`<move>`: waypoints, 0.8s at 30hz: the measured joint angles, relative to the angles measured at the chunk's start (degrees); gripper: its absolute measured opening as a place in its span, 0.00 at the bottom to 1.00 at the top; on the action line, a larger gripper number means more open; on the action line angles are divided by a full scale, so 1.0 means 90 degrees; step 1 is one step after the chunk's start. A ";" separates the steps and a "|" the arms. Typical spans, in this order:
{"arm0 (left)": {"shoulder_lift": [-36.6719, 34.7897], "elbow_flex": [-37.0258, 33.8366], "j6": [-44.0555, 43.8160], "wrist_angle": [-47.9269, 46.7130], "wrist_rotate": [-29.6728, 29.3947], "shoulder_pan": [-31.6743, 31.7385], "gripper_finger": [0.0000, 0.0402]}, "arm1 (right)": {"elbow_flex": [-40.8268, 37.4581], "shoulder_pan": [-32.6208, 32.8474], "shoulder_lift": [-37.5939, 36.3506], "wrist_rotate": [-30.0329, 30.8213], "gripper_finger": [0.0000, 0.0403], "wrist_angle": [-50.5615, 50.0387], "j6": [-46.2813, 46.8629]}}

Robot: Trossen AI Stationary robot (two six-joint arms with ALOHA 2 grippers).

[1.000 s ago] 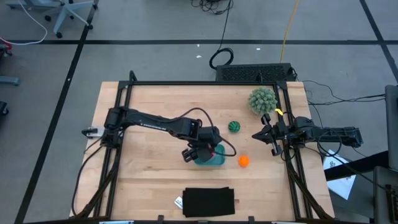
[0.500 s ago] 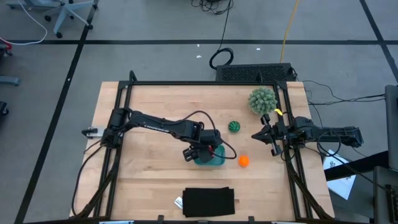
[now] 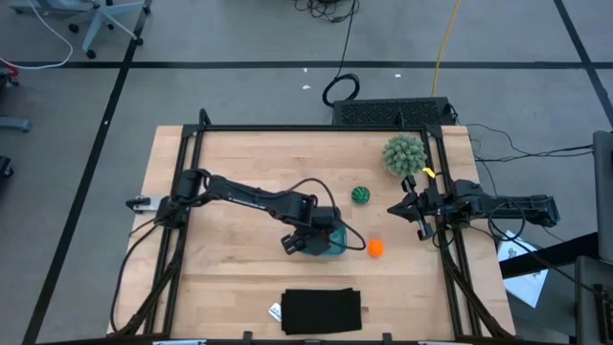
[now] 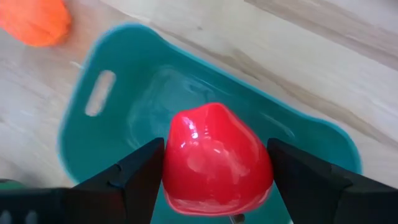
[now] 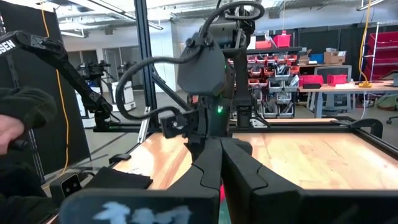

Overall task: Pick and placing Produce into tupperware
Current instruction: Put the red apple into the blue bin

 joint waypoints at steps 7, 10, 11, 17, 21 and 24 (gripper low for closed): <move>0.0149 0.0005 -0.0115 0.0049 0.0000 -0.0002 0.68 | 0.0001 0.0000 0.0000 0.0000 0.00 0.0000 0.0000; 0.0199 -0.0008 -0.0202 -0.0031 0.0002 0.0000 0.68 | 0.0001 0.0000 0.0000 0.0000 0.00 0.0002 0.0000; 0.0221 -0.0004 -0.0207 0.0012 0.0029 0.0000 0.68 | 0.0001 0.0000 0.0000 0.0000 0.00 0.0003 0.0000; 0.0246 -0.0002 -0.0255 -0.0079 0.0074 0.0007 0.68 | 0.0001 0.0000 0.0000 0.0000 0.00 0.0002 0.0000; 0.0248 -0.0002 -0.0395 -0.0110 0.0137 0.0007 0.68 | 0.0001 0.0000 0.0000 0.0000 0.00 0.0002 0.0001; 0.0245 -0.0002 -0.0455 -0.0154 0.0150 0.0010 0.68 | -0.0001 0.0000 0.0000 0.0000 0.00 0.0002 0.0000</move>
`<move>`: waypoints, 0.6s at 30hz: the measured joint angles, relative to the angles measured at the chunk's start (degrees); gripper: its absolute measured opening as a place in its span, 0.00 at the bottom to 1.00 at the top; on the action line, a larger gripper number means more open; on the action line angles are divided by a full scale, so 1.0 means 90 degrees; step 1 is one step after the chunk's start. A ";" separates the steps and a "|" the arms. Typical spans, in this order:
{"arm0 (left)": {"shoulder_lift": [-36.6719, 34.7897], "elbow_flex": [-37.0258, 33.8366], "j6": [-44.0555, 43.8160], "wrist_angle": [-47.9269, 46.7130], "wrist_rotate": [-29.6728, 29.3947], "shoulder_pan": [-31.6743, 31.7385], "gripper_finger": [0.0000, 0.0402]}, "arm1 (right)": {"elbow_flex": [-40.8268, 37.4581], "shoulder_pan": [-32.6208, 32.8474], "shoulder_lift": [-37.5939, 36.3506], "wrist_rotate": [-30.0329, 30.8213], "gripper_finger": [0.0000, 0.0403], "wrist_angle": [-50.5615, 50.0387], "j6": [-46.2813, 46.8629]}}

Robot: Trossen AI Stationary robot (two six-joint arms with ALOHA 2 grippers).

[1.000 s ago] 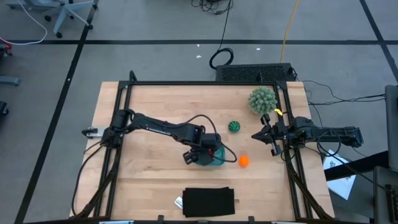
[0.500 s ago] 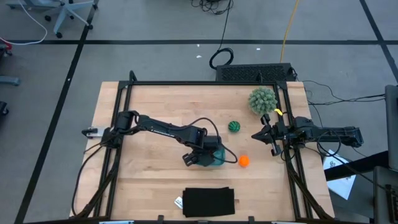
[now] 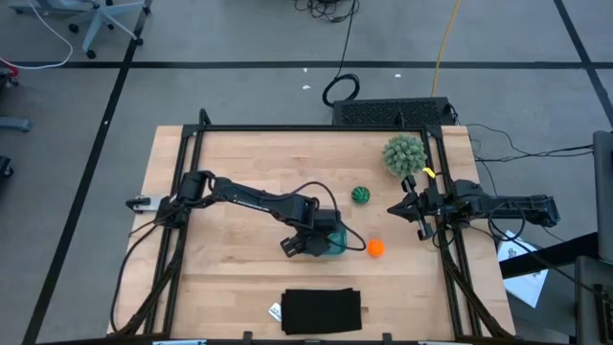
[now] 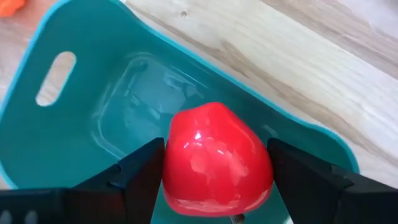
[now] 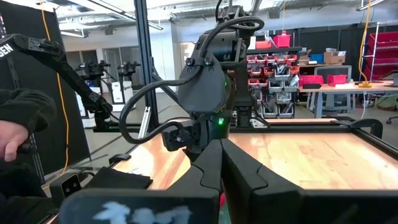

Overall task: Pick and placing Produce into tupperware
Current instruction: Put the red apple into the blue bin

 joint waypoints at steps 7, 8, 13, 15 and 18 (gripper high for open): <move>0.0000 0.0000 -0.0189 0.0016 0.0212 0.0061 0.68 | 0.0002 0.0000 0.0000 0.0000 0.00 0.0000 0.0002; 0.0000 0.0000 -0.0205 0.0018 0.0214 0.0077 0.68 | 0.0000 0.0000 0.0000 0.0000 0.00 0.0000 0.0002; 0.0031 0.0000 -0.0230 0.0052 0.0216 0.0154 0.68 | 0.0002 0.0000 0.0000 0.0000 0.00 0.0000 0.0002; 0.0034 0.0000 -0.0227 0.0051 0.0216 0.0179 0.68 | 0.0002 0.0000 0.0000 0.0000 0.00 0.0000 0.0002; 0.0094 0.0005 -0.0130 0.0054 0.0216 0.0189 0.68 | 0.0002 0.0000 0.0000 0.0000 0.00 0.0000 0.0002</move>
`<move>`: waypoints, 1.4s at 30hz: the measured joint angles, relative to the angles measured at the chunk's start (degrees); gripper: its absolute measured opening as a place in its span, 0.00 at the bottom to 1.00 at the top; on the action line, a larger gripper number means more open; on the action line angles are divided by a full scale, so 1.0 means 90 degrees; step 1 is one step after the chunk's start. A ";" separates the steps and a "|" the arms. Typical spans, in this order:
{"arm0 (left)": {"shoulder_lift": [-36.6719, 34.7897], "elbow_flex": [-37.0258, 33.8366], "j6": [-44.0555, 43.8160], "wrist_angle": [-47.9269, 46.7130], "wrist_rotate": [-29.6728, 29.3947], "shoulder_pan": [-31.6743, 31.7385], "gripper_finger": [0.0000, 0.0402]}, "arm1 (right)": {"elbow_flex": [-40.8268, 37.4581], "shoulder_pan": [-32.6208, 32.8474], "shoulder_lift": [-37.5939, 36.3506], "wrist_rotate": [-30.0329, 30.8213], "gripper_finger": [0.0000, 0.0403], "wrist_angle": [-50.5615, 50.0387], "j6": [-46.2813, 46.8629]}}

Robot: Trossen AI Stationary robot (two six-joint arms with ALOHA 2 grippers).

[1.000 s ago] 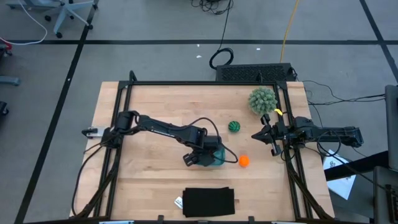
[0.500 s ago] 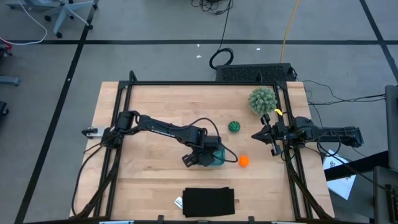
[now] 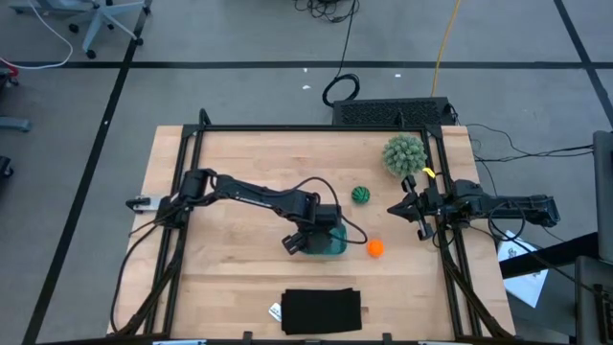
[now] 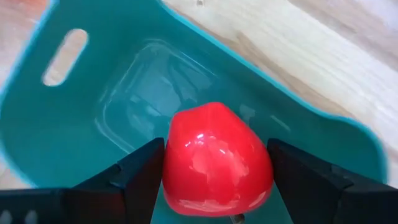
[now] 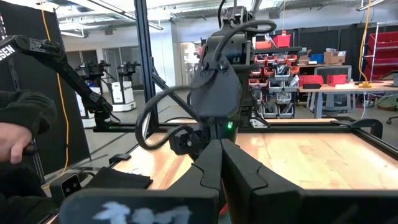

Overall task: Pick and placing Produce into tupperware
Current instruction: Put the red apple into the blue bin

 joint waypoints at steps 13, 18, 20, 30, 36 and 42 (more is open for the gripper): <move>0.0061 0.0005 0.0029 0.0026 0.0029 0.0031 0.68 | -0.0001 0.0000 0.0000 0.0000 0.00 -0.0002 0.0000; 0.0063 0.0005 -0.0074 0.0031 0.0007 0.0034 0.68 | 0.0000 0.0000 0.0000 0.0000 0.00 -0.0002 0.0000; 0.0066 0.0005 -0.0139 0.0035 0.0010 0.0035 0.69 | 0.0000 0.0000 0.0000 0.0000 0.00 -0.0001 0.0000; 0.0097 -0.0010 -0.0277 0.0021 -0.0056 0.0053 0.81 | 0.0000 0.0000 0.0000 0.0000 0.00 0.0000 0.0000; 0.0095 -0.0010 -0.0190 0.0050 -0.0120 0.0053 0.82 | -0.0001 0.0000 0.0000 -0.0001 0.00 0.0000 0.0000; 0.0034 -0.0010 -0.0200 0.0020 -0.0450 0.0026 0.82 | 0.0000 0.0000 0.0000 0.0000 0.00 -0.0001 0.0000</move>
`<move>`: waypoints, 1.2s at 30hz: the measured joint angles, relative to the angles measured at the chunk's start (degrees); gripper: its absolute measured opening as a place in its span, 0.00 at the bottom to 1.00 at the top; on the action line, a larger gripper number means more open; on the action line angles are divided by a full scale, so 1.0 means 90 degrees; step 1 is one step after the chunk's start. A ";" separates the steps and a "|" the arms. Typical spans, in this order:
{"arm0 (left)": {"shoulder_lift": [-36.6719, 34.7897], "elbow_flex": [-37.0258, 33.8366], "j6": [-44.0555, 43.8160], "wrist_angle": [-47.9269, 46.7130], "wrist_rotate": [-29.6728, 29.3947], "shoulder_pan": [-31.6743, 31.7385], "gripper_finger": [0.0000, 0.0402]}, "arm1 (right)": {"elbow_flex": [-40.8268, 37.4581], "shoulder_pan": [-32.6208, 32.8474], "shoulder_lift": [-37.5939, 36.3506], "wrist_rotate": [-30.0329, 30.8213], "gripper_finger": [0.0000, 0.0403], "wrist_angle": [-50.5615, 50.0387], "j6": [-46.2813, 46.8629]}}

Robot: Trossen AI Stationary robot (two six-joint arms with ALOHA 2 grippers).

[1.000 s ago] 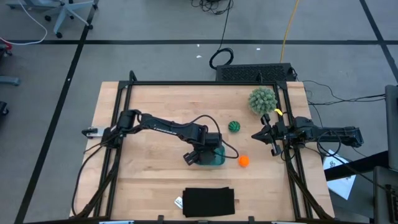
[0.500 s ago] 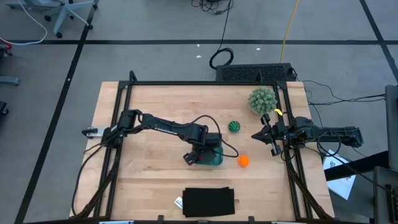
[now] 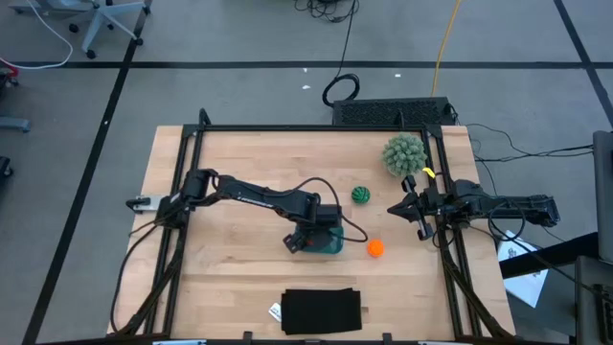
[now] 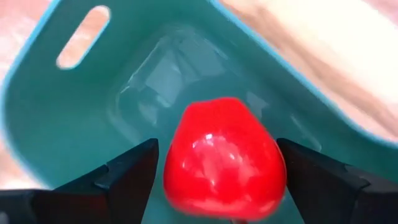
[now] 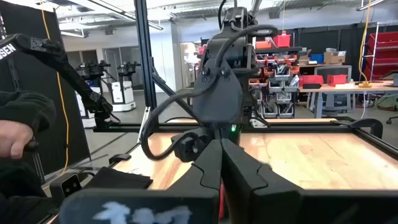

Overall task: Pick and placing Produce into tupperware
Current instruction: Put the red apple into the blue bin, then adjust the blue bin on the table

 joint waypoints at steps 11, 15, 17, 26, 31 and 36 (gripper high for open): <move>-0.0829 0.0002 -0.0381 0.0155 -0.0086 -0.0033 0.82 | 0.0000 0.0000 0.0000 0.0000 0.00 0.0008 0.0000; -0.0998 0.0012 -0.0871 0.0133 -0.0262 0.0003 0.79 | 0.0000 0.0000 0.0000 -0.0001 0.00 0.0007 0.0017; -0.0998 0.0012 -0.1176 0.0070 -0.0501 0.0069 0.74 | 0.0000 0.0000 0.0003 0.0000 0.00 0.0006 0.0019; -0.0973 0.0012 -0.1831 -0.0092 -0.0783 0.0385 0.28 | 0.0000 0.0000 0.0003 -0.0001 0.00 0.0003 0.0022; -0.0973 0.0012 -0.1929 -0.0284 -0.0694 0.0580 0.04 | 0.0000 0.0000 0.0003 0.0000 0.00 0.0003 0.0022; -0.0973 0.0012 -0.2157 -0.0309 -0.0561 0.0749 0.03 | -0.0001 0.0000 0.0003 0.0000 0.00 0.0002 0.0022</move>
